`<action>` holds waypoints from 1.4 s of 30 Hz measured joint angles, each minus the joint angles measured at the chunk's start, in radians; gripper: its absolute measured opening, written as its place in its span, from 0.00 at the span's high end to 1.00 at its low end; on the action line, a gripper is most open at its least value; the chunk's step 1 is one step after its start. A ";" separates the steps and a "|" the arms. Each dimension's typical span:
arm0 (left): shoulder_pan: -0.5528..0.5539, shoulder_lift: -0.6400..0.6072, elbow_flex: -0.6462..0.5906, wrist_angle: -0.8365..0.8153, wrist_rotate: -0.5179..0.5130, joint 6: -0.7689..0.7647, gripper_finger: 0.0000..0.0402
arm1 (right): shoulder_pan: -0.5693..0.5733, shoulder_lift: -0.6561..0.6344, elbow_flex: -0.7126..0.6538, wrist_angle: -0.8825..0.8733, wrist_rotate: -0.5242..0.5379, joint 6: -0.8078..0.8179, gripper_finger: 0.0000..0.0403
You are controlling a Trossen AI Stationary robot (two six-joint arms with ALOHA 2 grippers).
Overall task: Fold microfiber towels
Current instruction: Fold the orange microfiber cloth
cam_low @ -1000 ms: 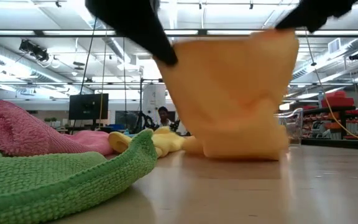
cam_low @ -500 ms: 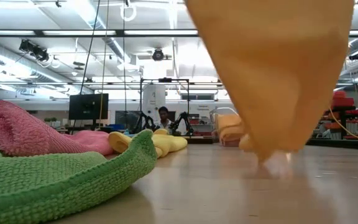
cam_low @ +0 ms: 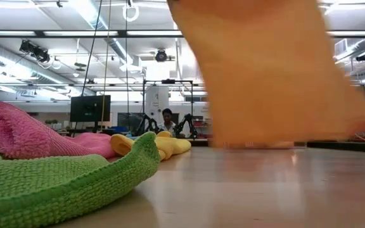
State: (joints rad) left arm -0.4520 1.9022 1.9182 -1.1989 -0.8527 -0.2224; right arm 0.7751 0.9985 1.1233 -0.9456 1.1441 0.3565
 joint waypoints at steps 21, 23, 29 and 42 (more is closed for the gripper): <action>-0.021 0.100 0.032 0.102 0.286 -0.098 0.96 | -0.093 0.068 -0.172 -0.005 -0.515 0.257 0.99; -0.053 0.156 0.031 0.109 0.287 -0.121 0.94 | -0.066 0.094 -0.235 0.049 -0.577 0.318 0.98; -0.120 0.308 0.029 0.222 0.301 -0.122 0.91 | 0.009 0.180 -0.364 0.246 -0.757 0.463 0.97; -0.148 0.391 0.030 0.488 0.432 -0.105 0.90 | 0.134 0.388 -0.395 0.441 -0.925 0.592 0.91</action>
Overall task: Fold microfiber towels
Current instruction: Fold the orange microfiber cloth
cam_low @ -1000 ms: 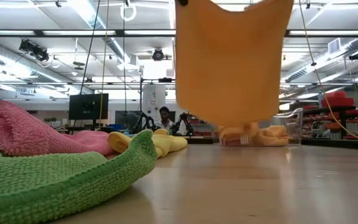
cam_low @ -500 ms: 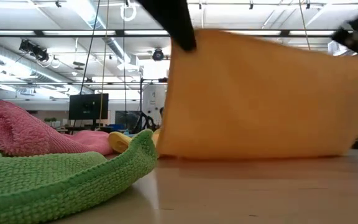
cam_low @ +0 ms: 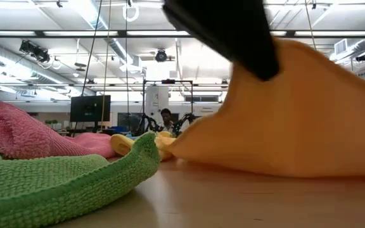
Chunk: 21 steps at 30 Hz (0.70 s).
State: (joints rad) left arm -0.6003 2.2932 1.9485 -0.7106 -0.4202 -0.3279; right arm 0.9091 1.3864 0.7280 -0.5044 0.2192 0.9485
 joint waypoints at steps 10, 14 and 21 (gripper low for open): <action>-0.011 0.009 0.000 0.075 0.066 0.026 0.67 | 0.009 -0.037 0.000 -0.030 -0.196 0.111 0.76; -0.011 0.003 0.001 0.080 0.067 0.025 0.60 | 0.009 -0.053 0.000 -0.020 -0.031 0.049 0.73; 0.002 0.021 0.001 0.063 0.066 -0.008 0.61 | 0.009 0.043 0.000 0.177 0.162 -0.227 0.71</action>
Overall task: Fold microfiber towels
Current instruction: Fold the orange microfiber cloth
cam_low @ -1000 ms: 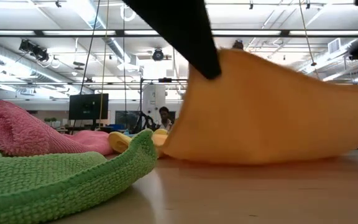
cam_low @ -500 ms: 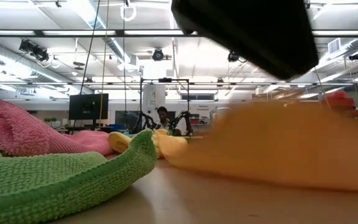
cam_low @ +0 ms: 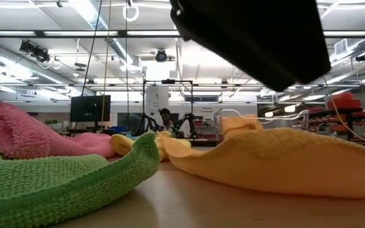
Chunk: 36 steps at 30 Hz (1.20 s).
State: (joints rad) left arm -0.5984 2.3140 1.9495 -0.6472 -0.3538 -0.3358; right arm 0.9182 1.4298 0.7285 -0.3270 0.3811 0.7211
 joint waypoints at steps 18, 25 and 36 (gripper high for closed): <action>0.013 0.005 0.000 -0.009 -0.001 -0.020 0.71 | -0.028 0.192 0.000 0.138 0.141 -0.156 0.62; 0.013 0.005 0.000 -0.010 0.000 -0.020 0.70 | -0.061 0.200 0.000 0.148 0.141 -0.183 0.65; 0.013 0.005 0.000 -0.015 0.000 -0.020 0.72 | -0.060 0.251 0.000 0.177 0.130 -0.172 0.69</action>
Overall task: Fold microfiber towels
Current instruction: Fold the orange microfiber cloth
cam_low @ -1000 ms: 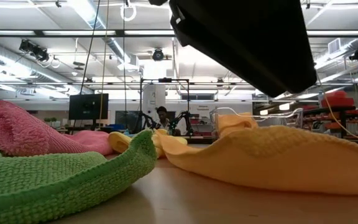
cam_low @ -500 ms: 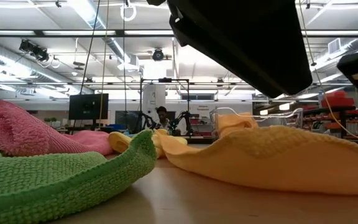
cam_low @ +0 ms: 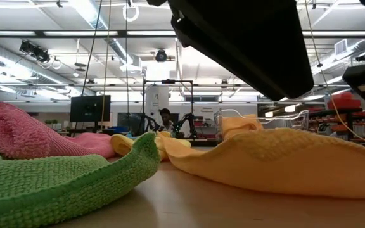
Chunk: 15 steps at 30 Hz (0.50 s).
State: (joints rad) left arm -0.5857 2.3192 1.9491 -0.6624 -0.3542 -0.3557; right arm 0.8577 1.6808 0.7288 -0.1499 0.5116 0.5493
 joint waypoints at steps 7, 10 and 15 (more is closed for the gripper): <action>0.000 0.000 0.000 -0.002 0.000 0.000 0.72 | 0.000 0.008 0.000 -0.001 0.007 -0.004 0.71; 0.000 0.000 0.000 -0.002 0.000 0.000 0.73 | 0.000 0.008 0.000 -0.024 0.007 -0.003 0.76; 0.000 0.000 0.000 -0.002 0.000 0.000 0.72 | 0.000 0.008 0.000 -0.062 0.004 0.000 0.88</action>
State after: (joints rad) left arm -0.5861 2.3192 1.9488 -0.6641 -0.3542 -0.3561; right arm 0.8577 1.6886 0.7284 -0.2116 0.5160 0.5495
